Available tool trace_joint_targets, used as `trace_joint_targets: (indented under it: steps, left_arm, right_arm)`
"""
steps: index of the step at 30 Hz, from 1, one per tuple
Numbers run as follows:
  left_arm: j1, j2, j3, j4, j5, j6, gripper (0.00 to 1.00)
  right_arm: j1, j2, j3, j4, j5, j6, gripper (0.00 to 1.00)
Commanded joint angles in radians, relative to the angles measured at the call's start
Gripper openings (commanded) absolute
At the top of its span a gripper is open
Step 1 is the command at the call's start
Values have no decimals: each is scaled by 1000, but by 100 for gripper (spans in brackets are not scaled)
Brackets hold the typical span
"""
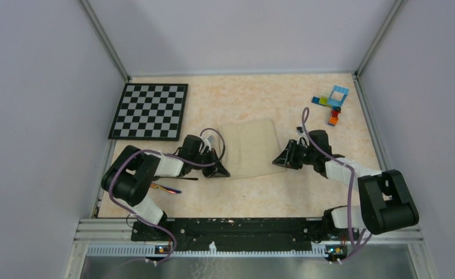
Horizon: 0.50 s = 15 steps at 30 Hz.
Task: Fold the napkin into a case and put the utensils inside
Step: Smooth out the square-folded napkin at the center of the board.
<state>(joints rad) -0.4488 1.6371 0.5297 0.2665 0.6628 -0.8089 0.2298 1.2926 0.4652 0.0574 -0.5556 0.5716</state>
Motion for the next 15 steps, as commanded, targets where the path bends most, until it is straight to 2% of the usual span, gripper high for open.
trace_joint_targets:
  steps: [1, 3, 5, 9, 12, 15]
  left_arm:
    - [-4, 18, -17, -34, -55, 43, 2]
    - [-5, 14, -20, -33, -55, 42, 2]
    - [-5, 6, -21, -39, -56, 46, 2]
    - [-5, -23, -3, -69, -31, 55, 3]
    - [-4, -86, 43, -95, 4, 48, 13]
    - [8, -122, 142, -154, 14, 57, 29]
  right_arm:
    - [-61, 99, -61, 146, -91, 67, 29]
    - [-110, 123, -92, 134, -59, 57, 27]
    - [-144, 99, -101, 48, 34, 15, 27]
    - [-127, -67, -53, -54, 120, -54, 31]
    - [-94, -100, 53, -52, 78, -81, 47]
    - [-91, 27, 177, 13, -32, -57, 49]
